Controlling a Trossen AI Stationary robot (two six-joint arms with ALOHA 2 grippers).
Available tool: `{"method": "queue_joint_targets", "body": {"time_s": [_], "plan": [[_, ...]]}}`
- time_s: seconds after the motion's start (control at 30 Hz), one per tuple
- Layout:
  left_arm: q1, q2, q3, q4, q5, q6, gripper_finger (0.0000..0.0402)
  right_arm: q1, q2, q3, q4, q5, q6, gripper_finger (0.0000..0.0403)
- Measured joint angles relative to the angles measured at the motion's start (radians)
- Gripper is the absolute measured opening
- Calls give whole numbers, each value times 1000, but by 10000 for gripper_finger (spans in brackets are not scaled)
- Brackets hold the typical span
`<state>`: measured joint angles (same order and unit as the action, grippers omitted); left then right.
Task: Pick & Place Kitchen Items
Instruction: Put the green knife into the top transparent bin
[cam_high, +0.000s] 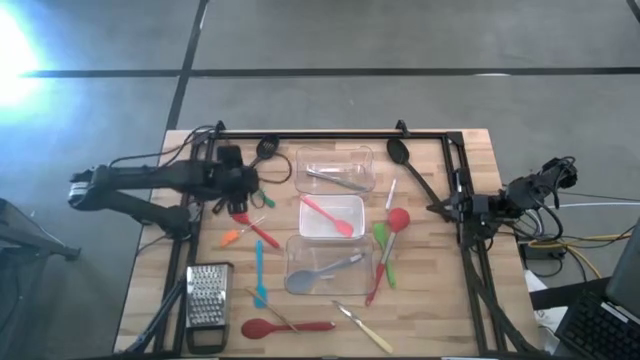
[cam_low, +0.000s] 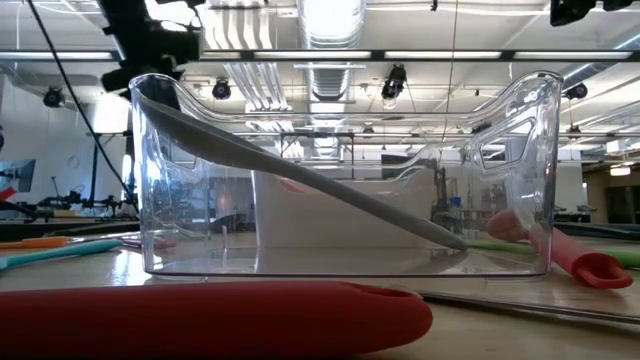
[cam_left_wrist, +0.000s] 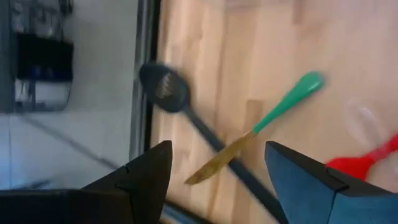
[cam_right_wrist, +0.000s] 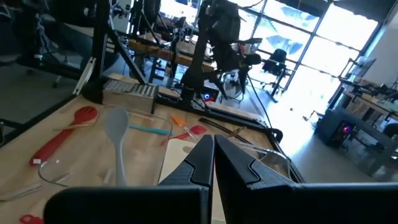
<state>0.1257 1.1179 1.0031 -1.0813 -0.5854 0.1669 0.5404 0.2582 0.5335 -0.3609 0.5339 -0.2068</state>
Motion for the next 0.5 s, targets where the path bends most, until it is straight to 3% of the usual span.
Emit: {"method": "queue_joint_targets", "body": {"time_s": [0.17,0.5], "plan": [[111,132,19,-33,78,92,250,0,12,0,-1,97,112,8],[218,293,8,-26,153,291,216,0,13,0,-2,98,121,8]]}}
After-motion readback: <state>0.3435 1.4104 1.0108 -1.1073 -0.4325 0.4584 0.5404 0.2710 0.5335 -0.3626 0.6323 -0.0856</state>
